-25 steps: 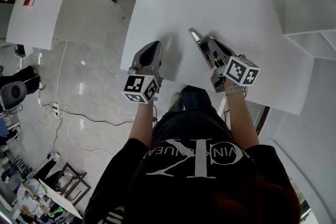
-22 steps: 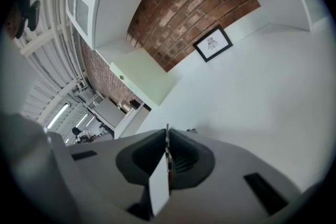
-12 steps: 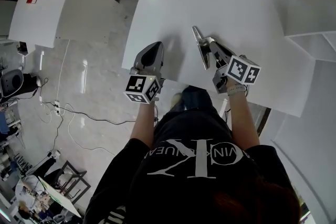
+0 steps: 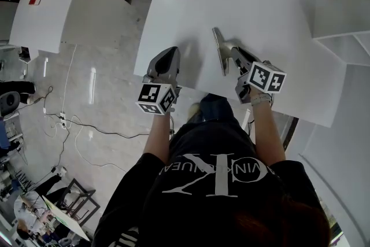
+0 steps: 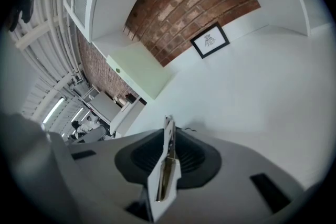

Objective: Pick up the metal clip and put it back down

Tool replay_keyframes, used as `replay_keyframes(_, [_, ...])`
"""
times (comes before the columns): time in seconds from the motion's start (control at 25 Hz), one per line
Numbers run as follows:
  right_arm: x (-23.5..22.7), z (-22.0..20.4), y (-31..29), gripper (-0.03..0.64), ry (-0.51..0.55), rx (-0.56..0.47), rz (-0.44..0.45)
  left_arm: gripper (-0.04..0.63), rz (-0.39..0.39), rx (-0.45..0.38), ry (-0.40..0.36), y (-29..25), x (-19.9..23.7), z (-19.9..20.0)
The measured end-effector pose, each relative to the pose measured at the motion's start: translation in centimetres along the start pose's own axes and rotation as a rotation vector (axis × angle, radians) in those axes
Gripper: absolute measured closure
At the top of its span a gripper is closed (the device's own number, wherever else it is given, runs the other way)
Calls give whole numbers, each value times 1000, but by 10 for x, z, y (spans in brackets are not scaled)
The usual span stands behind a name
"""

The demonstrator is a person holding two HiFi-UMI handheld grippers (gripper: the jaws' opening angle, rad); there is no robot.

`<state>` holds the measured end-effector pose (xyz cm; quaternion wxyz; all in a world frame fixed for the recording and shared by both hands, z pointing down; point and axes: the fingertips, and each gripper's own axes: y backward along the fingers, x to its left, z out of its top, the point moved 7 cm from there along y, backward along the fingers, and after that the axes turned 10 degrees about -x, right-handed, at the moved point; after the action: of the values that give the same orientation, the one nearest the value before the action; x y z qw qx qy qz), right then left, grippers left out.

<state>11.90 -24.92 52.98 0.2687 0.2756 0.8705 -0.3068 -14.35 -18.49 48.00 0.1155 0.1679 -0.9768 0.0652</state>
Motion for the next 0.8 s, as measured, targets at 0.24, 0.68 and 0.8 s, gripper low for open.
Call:
replay_keyframes(0.24, [-1,2,4,588,13,-14,-16,586,-4,0,0,2,1,0])
replay_keyframes(0.68, [4,7,33,588,13,-82,-44,585,-47,-2,-3,7,-11,4])
replay_keyframes(0.8, [5,5,43,588,2,-95,-54,586,-63,-4,-5,11,-15,8])
